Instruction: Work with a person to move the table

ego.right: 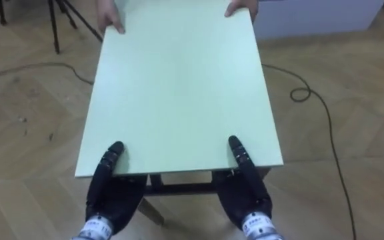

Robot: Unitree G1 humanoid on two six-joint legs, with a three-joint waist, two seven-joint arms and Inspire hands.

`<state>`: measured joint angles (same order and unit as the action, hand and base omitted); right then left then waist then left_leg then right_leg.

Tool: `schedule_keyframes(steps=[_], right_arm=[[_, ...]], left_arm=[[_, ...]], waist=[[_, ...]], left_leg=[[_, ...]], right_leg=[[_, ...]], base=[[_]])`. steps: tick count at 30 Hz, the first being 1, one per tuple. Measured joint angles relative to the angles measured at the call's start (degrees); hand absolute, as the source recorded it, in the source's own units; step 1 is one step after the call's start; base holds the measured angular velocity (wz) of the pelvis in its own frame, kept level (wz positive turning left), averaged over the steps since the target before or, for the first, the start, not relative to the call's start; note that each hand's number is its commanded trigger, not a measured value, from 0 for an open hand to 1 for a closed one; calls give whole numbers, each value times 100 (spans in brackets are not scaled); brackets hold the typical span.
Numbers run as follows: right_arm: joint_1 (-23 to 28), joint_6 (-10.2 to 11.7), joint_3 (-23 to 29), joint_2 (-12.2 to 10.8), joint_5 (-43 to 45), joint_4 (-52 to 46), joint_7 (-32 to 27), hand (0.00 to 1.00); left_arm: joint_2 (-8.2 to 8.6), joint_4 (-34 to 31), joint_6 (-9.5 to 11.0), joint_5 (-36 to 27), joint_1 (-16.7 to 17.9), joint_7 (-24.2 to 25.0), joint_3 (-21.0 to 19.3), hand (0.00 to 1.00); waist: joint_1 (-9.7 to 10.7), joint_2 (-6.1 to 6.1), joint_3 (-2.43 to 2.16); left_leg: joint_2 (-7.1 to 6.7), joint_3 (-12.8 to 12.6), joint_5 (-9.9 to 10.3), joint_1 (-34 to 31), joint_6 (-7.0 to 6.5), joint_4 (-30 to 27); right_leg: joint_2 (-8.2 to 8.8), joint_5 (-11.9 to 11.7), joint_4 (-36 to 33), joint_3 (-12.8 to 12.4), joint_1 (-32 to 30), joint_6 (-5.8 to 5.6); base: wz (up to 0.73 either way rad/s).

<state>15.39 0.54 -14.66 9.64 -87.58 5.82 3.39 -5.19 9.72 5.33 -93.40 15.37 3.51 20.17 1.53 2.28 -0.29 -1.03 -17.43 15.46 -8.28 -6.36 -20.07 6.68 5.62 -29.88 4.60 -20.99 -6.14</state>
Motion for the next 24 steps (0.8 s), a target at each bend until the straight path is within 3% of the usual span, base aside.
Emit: schedule_keyframes(steps=[1,2,3,4,5,6,7,9,11,12,13,14,16,17,18,19,20,21,22,23,24], right_arm=[[-12,7,14,-5,-11,-71,-1,100],[20,2,11,2,-12,-109,-1,100],[69,0,5,-17,-12,-127,-30,100],[101,0,-24,-24,0,-126,-87,100],[112,1,-51,-23,-4,-126,-96,100],[119,5,-69,-27,-22,-128,-96,100],[113,23,-68,-16,-20,-165,-96,100],[106,61,-63,5,-2,-207,-76,100],[104,66,-55,4,19,-207,-77,100],[104,59,-37,-9,0,-213,-71,100],[102,58,-38,-20,-23,-258,-67,100],[88,57,-39,-8,-8,-275,-67,100],[-66,61,-92,-49,17,-277,-71,100],[-140,62,-115,-68,13,-268,-80,100],[-360,78,-159,-147,-7,-158,-82,100],[-510,76,-117,-218,-118,-20,-60,100],[-509,65,-96,-192,-181,-3,-33,100],[-492,38,-75,-81,-225,-11,57,100],[-477,-23,67,-238,-215,-8,47,100],[-468,-56,127,-294,-205,-7,35,100],[-447,-62,110,-317,-203,-7,26,100]], left_arm=[[-28,-51,-8,-16,-39,4,-7,100],[-44,-69,-13,-15,-37,4,-11,100],[-76,-75,-21,-11,-12,5,-11,100],[-93,-76,-25,-5,33,5,-29,100],[-108,-83,-33,-5,51,5,-42,100],[-128,-85,-95,1,51,5,-92,100],[-107,-117,-154,28,46,5,-143,100],[-70,-164,-232,86,45,5,-167,100],[-57,-165,-252,159,40,3,-188,100],[-61,-180,-245,181,41,3,-190,100],[-101,-248,-245,180,44,3,-200,100],[-118,-285,-243,182,44,3,-213,100],[-123,-323,-246,182,-22,12,-342,100],[-127,-325,-247,183,-66,23,-383,100],[-137,-322,-237,193,-197,44,-456,100],[-171,-276,-263,186,-377,43,-489,100],[-153,-259,-280,181,-416,43,-452,100],[-140,-332,-238,194,-416,61,-312,100],[-232,-395,-209,220,-470,77,-254,100],[-237,-356,-210,268,-489,74,-261,100],[-261,-269,-221,325,-555,69,-304,100]], waist=[[34,-17,6],[54,-91,-4],[48,-257,34],[22,-374,47],[5,-418,48],[-14,-464,73],[-36,-491,104],[-21,-410,162],[-22,-415,163],[-27,-415,164],[-45,-455,158],[-57,-483,156],[-37,-516,166],[-57,-556,190],[-133,-568,292],[-166,-558,431],[-134,-508,385],[-204,-352,301],[-196,-515,250],[-213,-518,247],[-367,-511,249]], left_leg=[[25,-156,-135,-83,-73,115],[-25,-255,-202,-17,-89,214],[-140,-418,-280,156,-119,375],[-217,-491,-271,242,-131,365],[-244,-510,-263,253,-137,344],[-280,-519,-246,230,-139,285],[-305,-522,-246,132,-132,187],[-270,-451,-264,-9,-124,112],[-233,-449,-278,-119,-132,34],[-198,-441,-294,-235,-152,-88],[-180,-412,-302,-432,-167,-311],[-176,-392,-303,-542,-168,-421],[-146,-261,-303,-967,-168,-885],[-107,-245,-307,-1129,-168,-1113],[196,-205,-486,-1777,-120,-2262],[328,72,-819,-2546,186,-2973],[303,243,-831,-2688,232,-2358],[537,276,-1527,-2735,-39,-1271],[553,118,-1473,-2710,-116,-1114],[588,75,-1515,-2701,-185,-1064],[705,-42,-1609,-2634,-204,-917]], right_leg=[[216,277,-617,169,14,159],[394,456,-1009,286,74,158],[764,645,-1596,430,351,135],[1027,617,-2048,456,656,127],[1096,506,-2251,425,813,164],[1139,158,-2465,337,1085,197],[1129,46,-2382,293,1218,158],[1072,-27,-2419,302,1094,103],[1047,-34,-2410,259,1006,73],[1051,57,-2326,241,992,-48],[1095,375,-2157,243,1010,-161],[1094,574,-2034,252,1037,-164],[1047,1291,-1035,359,1420,-65],[996,1439,-711,348,1542,-74],[857,1631,-184,320,1821,-109],[694,1754,-13,296,1951,-77],[590,1766,-55,339,1876,-89],[402,1908,-337,366,1633,-48],[349,2165,-471,410,1540,-12],[296,2198,-438,404,1510,37],[187,2239,-303,358,1501,104]], base=[[-41],[4],[-5],[-14],[-15],[-12],[-12],[3],[1],[-15],[-19],[-20],[-15],[-17],[-11],[7],[6],[15],[8],[5],[-40]])
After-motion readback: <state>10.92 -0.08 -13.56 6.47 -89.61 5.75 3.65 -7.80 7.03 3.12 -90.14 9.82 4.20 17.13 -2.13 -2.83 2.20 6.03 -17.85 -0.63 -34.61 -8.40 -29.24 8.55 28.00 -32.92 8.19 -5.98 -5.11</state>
